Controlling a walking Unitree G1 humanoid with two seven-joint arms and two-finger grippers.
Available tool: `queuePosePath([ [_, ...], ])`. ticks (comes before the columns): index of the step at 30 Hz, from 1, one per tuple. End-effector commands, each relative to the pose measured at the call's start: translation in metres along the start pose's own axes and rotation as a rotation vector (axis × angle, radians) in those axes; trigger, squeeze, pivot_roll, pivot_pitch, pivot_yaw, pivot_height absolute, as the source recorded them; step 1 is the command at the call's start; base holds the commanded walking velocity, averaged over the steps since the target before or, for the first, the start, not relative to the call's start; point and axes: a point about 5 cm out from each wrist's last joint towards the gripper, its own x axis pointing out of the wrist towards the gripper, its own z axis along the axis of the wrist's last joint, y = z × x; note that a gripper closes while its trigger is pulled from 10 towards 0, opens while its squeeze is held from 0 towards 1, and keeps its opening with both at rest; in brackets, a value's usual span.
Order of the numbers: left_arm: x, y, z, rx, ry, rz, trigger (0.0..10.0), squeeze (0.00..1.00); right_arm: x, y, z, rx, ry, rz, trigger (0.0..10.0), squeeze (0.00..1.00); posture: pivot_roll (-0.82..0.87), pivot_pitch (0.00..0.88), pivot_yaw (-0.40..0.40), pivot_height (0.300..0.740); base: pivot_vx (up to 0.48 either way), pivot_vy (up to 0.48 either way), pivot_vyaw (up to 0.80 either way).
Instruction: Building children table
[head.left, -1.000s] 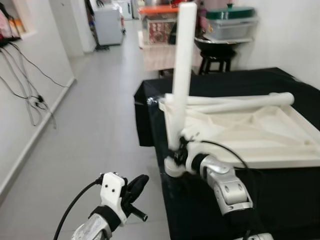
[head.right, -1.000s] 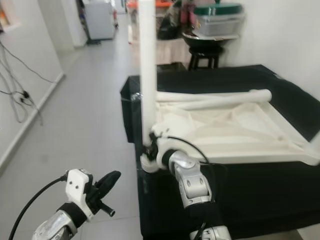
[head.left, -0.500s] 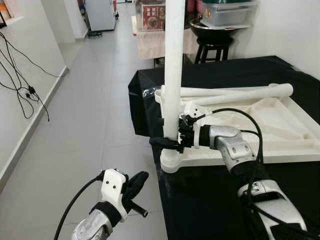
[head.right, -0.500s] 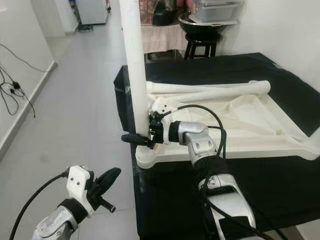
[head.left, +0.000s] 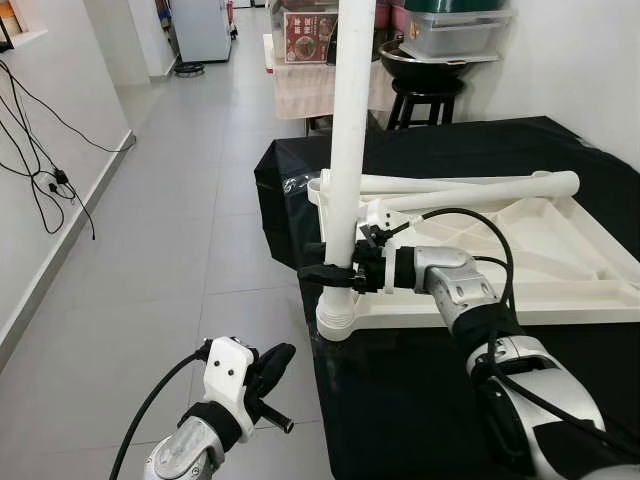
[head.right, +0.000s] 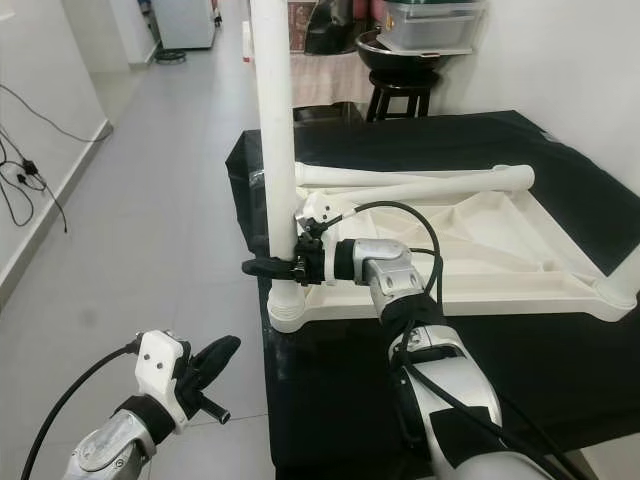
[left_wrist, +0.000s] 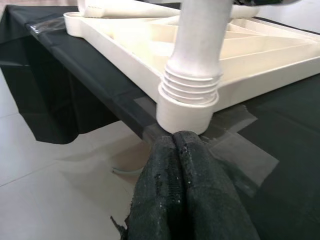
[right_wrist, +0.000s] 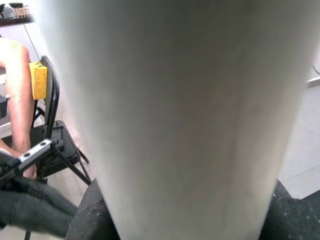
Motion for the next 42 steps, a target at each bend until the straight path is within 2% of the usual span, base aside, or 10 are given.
queuePosePath([
  [1, 0.0, 0.001, -0.003, -0.004, 0.007, 0.002, 10.0, 0.0, -0.005, 0.001, -0.008, 0.022, -0.012, -0.01, 0.0, 0.0, 0.04, 0.0, -0.025, 0.74, 0.0, 0.0, 0.0],
  [20, -0.007, 0.003, -0.004, -0.026, 0.003, 0.007, 10.0, 0.0, 0.006, 0.023, -0.065, 0.094, 0.147, -0.776, 0.0, 0.0, 0.01, 0.0, -0.007, 0.74, 0.0, 0.0, 0.0],
  [21, -0.007, 0.003, -0.004, -0.026, 0.001, 0.009, 10.0, 0.0, 0.007, 0.018, -0.06, 0.095, 0.127, -0.752, 10.0, 0.0, 0.01, 0.0, -0.007, 0.74, 0.0, 0.0, 0.0],
  [22, -0.007, 0.003, -0.004, -0.026, 0.001, 0.009, 10.0, 0.0, 0.007, 0.018, -0.06, 0.095, 0.127, -0.752, 10.0, 0.0, 0.01, 0.0, -0.007, 0.74, 0.0, 0.0, 0.0],
  [23, -0.007, 0.003, -0.003, -0.027, 0.001, 0.007, 10.0, 0.0, 0.012, 0.013, -0.048, 0.1, 0.063, -0.659, 10.0, 1.0, 0.01, 0.0, -0.006, 0.74, 0.0, 0.0, 0.0],
  [29, -0.006, 0.003, -0.003, -0.029, 0.001, 0.0, 10.0, 0.0, 0.021, 0.011, -0.006, 0.027, -0.115, -0.361, 10.0, 1.0, 0.01, 0.0, -0.002, 0.74, 0.0, 0.0, 0.0],
  [30, -0.005, 0.003, -0.003, -0.028, 0.001, -0.001, 10.0, 0.0, 0.021, 0.014, 0.004, -0.009, -0.138, -0.258, 10.0, 0.41, 0.02, 0.0, -0.004, 0.74, 0.0, 0.0, 0.0],
  [31, -0.005, 0.003, -0.003, -0.028, 0.001, -0.001, 10.0, 0.0, 0.021, 0.014, 0.004, -0.009, -0.138, -0.258, 10.0, 0.41, 0.02, 0.0, -0.004, 0.74, 0.0, 0.0, 0.0],
  [32, -0.004, 0.003, -0.003, -0.028, 0.0, -0.002, 10.0, 0.0, 0.02, 0.015, 0.011, -0.044, -0.131, -0.175, 10.0, 0.0, 0.02, 0.0, -0.006, 0.74, 0.0, 0.0, 0.0],
  [42, -0.002, 0.004, -0.004, -0.023, 0.0, 0.003, 10.0, 0.0, 0.025, 0.01, 0.021, -0.051, -0.051, 0.054, 10.0, 0.0, 0.04, 0.0, -0.018, 0.74, 0.0, 0.0, 0.0],
])
